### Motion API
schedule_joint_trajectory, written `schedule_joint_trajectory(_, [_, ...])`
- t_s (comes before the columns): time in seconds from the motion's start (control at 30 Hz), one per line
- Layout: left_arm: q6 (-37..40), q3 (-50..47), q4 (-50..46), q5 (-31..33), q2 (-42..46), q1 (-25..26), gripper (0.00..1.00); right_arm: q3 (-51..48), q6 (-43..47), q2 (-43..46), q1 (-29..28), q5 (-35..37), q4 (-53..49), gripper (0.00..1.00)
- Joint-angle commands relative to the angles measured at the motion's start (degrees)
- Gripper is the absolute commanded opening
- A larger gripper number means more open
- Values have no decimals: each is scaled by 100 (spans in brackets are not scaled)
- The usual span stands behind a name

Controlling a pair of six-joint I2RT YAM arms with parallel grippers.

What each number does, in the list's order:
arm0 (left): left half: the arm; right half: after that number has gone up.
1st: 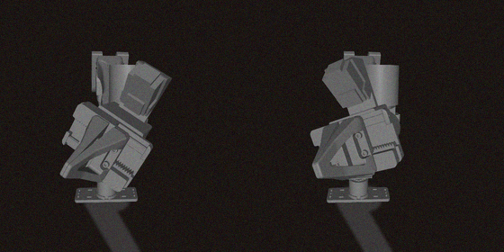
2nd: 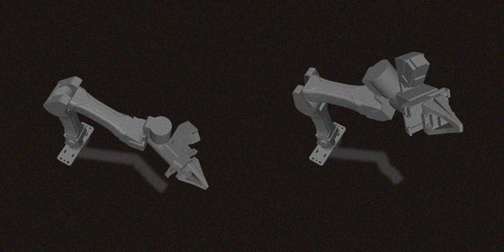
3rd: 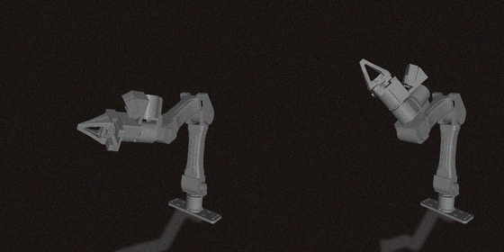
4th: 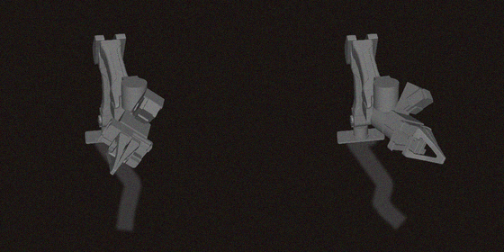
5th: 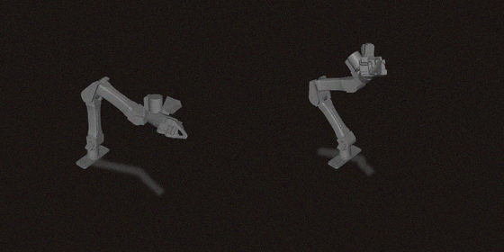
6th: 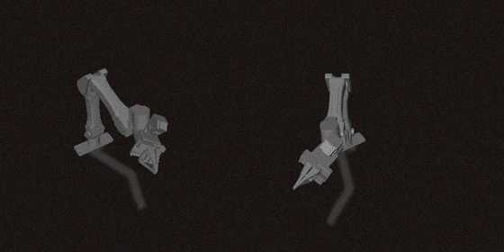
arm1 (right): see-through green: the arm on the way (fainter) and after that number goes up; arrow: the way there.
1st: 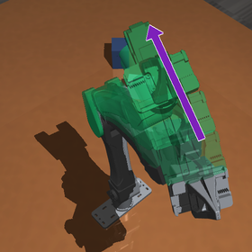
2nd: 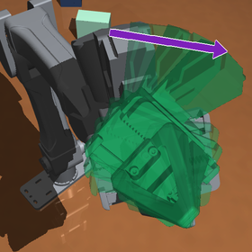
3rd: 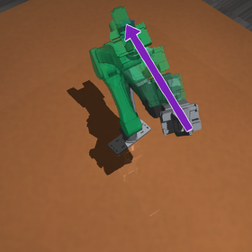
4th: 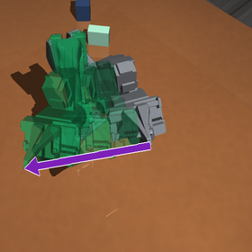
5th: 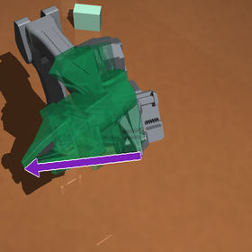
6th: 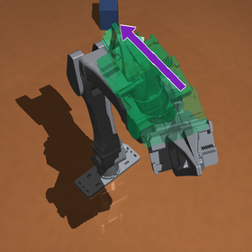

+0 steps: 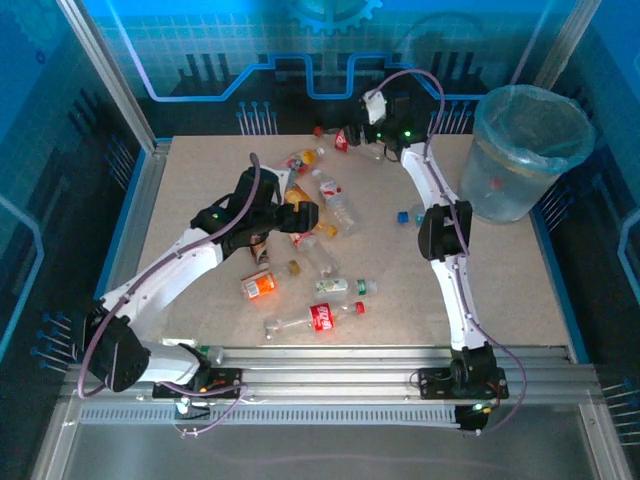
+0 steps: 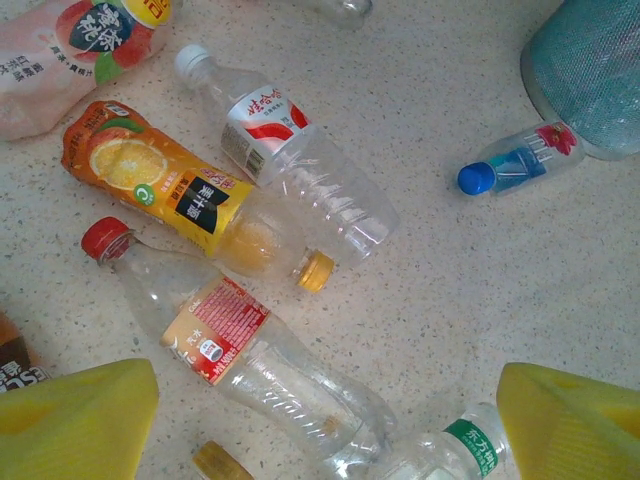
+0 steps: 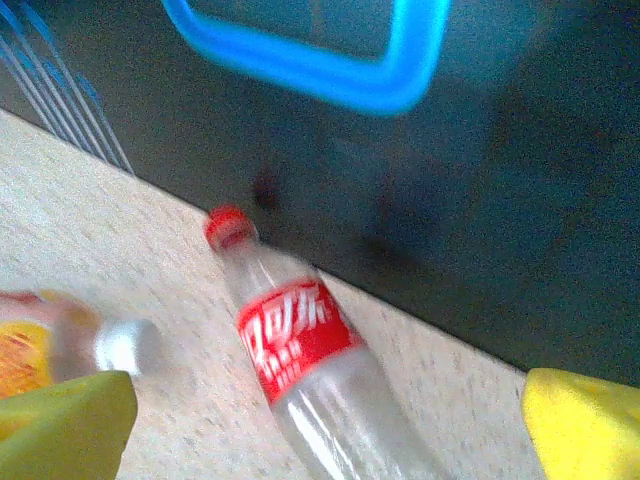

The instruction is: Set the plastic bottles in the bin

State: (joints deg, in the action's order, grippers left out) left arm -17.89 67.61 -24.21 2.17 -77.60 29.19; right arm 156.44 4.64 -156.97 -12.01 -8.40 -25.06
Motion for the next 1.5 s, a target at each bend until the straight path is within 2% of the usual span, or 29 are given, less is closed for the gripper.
schedule_joint_trajectory(0.0, [79, -47, -91, 81, 269, -45, 89, -113, 266, -226, -98, 491, -355, 100])
schedule_joint_trajectory(0.27, [61, -80, -164, 95, 410, -52, 89, 66, 554, -378, -145, 222, -1176, 98])
schedule_joint_trajectory(0.43, [-6, -165, -134, 70, 507, -46, 89, -527, 792, 70, -151, -328, -1649, 87])
schedule_joint_trajectory(0.63, [-24, -297, -141, 151, 708, -47, 89, -1555, 634, 1219, -185, -1585, -2192, 62])
schedule_joint_trajectory(0.73, [-5, -344, -136, 196, 789, -47, 89, -2646, 286, 2160, -245, -1941, -1606, 60])
schedule_joint_trajectory(0.8, [12, -361, -137, 222, 825, -44, 89, -3559, 169, 2865, -351, -1766, -787, 64])
schedule_joint_trajectory(0.87, [22, -373, -133, 230, 842, -47, 89, -3796, 260, 3044, -452, -1415, -459, 72])
schedule_joint_trajectory(0.93, [22, -385, -115, 216, 836, -51, 89, -3403, 369, 2721, -498, -806, -574, 80])
schedule_joint_trajectory(1.0, [14, -398, -79, 199, 838, -47, 89, -2484, 456, 2052, -488, -356, -1173, 85])
schedule_joint_trajectory(1.13, [-8, -424, -95, 174, 879, -46, 89, -181, 594, 438, -480, 416, -2277, 88])
schedule_joint_trajectory(1.17, [-4, -433, -114, 180, 890, -43, 89, 136, 615, 216, -478, 580, -2336, 88])
schedule_joint_trajectory(1.23, [-4, -447, -157, 201, 930, -45, 89, 251, 574, -20, -482, 1066, -2120, 92])
schedule_joint_trajectory(1.3, [12, -469, -171, 222, 965, -41, 89, -148, 489, 30, -469, 1336, -1698, 95])
schedule_joint_trajectory(1.37, [22, -477, -176, 242, 972, -45, 89, -495, 400, 74, -443, 1337, -1433, 96])
schedule_joint_trajectory(1.47, [20, -472, -167, 238, 963, -44, 89, -361, 438, -131, -442, 993, -1592, 94])
